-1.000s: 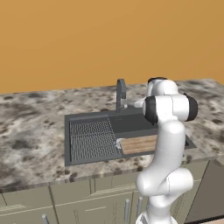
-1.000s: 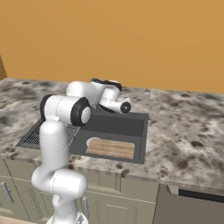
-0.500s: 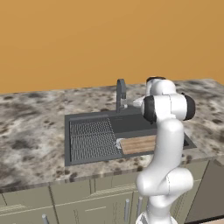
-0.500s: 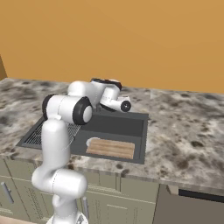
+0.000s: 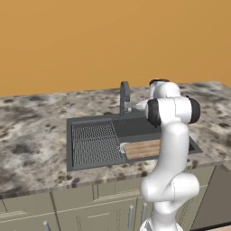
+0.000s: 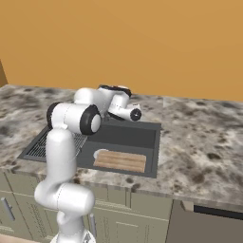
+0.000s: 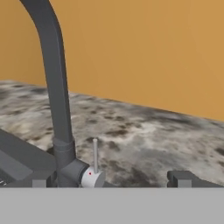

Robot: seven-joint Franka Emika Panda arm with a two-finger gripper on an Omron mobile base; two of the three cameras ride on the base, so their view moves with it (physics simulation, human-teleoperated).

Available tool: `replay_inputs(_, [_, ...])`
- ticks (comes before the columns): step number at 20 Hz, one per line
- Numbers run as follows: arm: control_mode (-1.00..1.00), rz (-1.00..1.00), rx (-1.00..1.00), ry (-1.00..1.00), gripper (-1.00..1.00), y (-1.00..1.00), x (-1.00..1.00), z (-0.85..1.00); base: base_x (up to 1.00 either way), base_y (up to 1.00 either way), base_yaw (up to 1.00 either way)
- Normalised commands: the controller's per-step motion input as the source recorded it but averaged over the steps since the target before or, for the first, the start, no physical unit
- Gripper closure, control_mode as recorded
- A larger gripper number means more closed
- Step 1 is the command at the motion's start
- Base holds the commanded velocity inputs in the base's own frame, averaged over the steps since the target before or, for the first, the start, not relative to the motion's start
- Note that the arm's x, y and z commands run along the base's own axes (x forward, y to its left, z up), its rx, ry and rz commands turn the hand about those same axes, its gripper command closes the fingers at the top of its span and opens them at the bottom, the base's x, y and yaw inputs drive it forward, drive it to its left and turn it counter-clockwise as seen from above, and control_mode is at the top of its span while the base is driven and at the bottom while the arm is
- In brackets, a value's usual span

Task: Turn on the sink faucet with hot water and rinse the cutting board for ten seconds, then turn off the faucet. Push the cutting board to reach the water if necessary.

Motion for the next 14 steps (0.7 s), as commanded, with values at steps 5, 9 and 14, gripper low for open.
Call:
replay_inputs(5, [-1.00,0.00,0.00,0.00,-1.00,0.14,0.00,-0.10,0.00,0.00,0.00])
replay_inputs(9, [-1.00,0.00,0.00,0.00,-1.00,0.10,0.02,-0.10,0.00,0.00,0.00])
replay_inputs(14, [-1.00,0.00,0.00,0.00,-1.00,0.09,0.09,-0.11,0.00,0.00,0.00])
